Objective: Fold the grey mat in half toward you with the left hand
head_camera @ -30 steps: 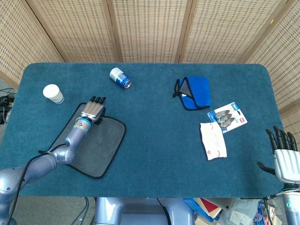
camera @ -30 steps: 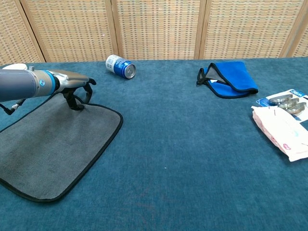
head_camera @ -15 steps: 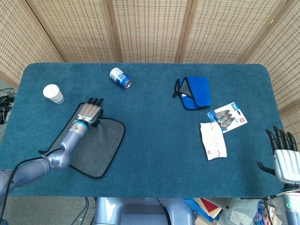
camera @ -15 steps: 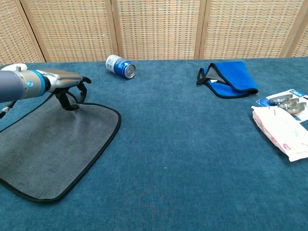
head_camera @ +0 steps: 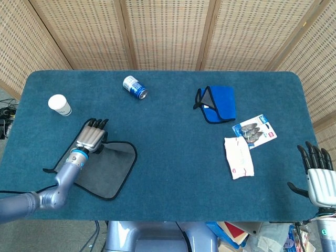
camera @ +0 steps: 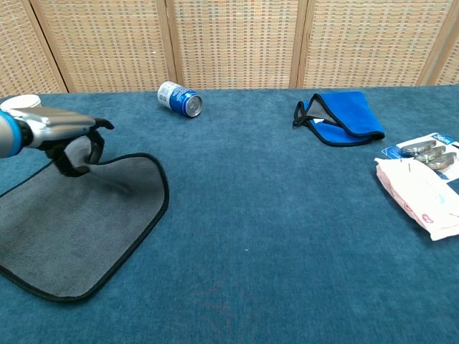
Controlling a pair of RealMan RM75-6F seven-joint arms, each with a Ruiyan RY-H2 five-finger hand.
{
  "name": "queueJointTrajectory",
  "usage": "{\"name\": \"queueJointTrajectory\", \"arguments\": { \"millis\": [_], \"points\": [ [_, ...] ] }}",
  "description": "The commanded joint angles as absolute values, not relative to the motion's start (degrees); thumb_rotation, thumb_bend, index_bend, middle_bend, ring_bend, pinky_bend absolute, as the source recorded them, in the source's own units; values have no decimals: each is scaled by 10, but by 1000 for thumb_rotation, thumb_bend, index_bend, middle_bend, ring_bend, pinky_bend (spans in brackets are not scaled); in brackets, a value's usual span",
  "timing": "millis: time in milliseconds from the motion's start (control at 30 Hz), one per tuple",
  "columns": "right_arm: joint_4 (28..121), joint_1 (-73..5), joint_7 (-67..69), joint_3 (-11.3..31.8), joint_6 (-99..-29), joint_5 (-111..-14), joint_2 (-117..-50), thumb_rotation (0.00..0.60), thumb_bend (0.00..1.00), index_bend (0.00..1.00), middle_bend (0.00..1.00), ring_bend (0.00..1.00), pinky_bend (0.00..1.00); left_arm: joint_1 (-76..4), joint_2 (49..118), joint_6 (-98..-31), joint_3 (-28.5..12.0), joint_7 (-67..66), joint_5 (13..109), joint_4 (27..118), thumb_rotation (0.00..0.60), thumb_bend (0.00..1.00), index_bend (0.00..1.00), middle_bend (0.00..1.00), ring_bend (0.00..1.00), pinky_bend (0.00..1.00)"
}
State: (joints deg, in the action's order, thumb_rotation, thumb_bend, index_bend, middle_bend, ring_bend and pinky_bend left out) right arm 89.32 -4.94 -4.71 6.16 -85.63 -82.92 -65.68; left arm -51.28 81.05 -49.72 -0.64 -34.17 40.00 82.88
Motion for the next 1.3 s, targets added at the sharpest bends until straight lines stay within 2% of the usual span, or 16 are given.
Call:
{"name": "queueJointTrajectory", "arguments": {
  "millis": [33, 600, 1300],
  "points": [
    [895, -48, -44, 61, -858, -831, -655, 600, 0, 0, 0, 0, 0, -492, 787, -530, 14, -360, 403, 872, 600, 468, 619, 0, 0, 0],
    [905, -43, -25, 59, -866, -839, -641, 600, 0, 0, 0, 0, 0, -424, 759, -617, 62, -383, 454, 967, 600, 468, 619, 0, 0, 0],
    [912, -38, -6, 58, -872, -845, -630, 600, 0, 0, 0, 0, 0, -379, 754, -646, 89, -422, 488, 1010, 600, 468, 619, 0, 0, 0]
  ]
}}
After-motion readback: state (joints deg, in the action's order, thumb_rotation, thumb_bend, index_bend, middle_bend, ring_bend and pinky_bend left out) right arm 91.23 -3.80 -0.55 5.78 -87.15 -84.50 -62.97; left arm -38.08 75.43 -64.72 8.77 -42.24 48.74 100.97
